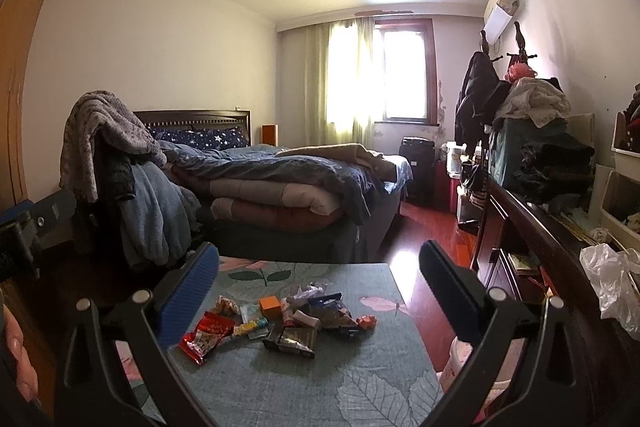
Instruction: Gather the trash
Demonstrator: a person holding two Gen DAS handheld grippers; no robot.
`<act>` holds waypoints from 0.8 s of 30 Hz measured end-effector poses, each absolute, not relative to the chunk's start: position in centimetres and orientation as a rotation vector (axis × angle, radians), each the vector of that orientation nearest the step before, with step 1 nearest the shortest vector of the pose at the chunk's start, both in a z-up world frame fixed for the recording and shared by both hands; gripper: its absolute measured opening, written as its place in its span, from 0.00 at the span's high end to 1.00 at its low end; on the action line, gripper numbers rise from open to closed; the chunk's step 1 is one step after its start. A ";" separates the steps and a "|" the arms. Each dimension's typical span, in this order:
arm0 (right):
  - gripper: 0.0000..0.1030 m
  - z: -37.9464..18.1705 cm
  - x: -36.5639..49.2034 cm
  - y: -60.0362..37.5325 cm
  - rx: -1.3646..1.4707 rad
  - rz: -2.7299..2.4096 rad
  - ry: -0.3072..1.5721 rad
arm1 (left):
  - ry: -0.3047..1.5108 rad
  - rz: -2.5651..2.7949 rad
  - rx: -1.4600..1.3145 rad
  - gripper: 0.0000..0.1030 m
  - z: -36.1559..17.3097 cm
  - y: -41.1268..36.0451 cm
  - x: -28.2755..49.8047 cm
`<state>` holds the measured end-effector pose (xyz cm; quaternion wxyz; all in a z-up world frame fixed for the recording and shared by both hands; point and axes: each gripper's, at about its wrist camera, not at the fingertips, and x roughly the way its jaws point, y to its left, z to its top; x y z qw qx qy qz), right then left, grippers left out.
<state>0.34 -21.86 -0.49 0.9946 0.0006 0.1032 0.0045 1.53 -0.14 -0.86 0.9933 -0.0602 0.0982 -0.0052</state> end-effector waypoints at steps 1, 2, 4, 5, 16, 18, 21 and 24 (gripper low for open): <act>0.03 -0.7 0.7 -21.9 0.002 0.009 0.217 | 0.208 -0.004 -0.125 0.03 -1.0 -0.1 1.9; 0.03 -1.1 1.2 -22.0 0.003 0.009 0.232 | 0.225 0.004 -0.130 0.03 -1.4 0.1 2.3; 0.03 -2.1 2.3 -22.0 0.001 0.014 0.270 | 0.274 0.015 -0.143 0.03 -2.5 0.5 3.6; 0.03 -2.9 3.1 -22.0 -0.001 0.018 0.299 | 0.294 0.020 -0.148 0.03 -3.0 0.7 4.2; 0.03 -11.2 10.8 -22.6 0.000 0.032 0.547 | 0.668 0.091 -0.147 0.03 -14.7 2.0 15.9; 0.03 -12.4 12.1 -22.9 0.009 0.035 0.577 | 0.711 0.128 -0.150 0.03 -16.2 2.7 18.1; 0.03 -14.1 14.0 -23.3 0.015 0.034 0.606 | 0.772 0.220 -0.130 0.03 -18.7 3.6 21.7; 0.03 -15.6 15.7 -23.8 0.011 0.016 0.633 | 0.837 0.310 -0.066 0.03 -21.1 4.1 24.7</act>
